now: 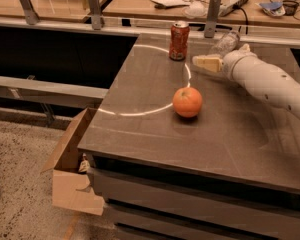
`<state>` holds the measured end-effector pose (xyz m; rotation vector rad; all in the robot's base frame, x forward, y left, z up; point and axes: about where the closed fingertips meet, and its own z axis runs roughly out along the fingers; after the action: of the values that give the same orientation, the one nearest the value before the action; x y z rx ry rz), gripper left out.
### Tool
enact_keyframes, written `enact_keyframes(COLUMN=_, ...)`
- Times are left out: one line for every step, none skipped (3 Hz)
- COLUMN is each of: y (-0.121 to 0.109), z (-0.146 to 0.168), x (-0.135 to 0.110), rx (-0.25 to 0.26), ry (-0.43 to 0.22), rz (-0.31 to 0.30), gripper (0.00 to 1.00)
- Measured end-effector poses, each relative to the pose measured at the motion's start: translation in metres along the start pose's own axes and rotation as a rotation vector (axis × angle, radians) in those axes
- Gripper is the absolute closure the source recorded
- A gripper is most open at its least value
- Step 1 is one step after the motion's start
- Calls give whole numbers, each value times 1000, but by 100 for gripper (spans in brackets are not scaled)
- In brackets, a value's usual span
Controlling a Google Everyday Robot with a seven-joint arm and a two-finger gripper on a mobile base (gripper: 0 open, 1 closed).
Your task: Move water bottle near orange
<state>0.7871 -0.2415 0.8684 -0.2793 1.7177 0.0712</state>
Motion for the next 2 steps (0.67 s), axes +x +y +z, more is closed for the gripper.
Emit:
enact_keyframes(y=8, z=29, x=-4, rx=51, ry=29, rz=9, gripper=0)
enact_keyframes(y=-1, z=40, x=2, rx=103, ry=61, rz=5, gripper=0)
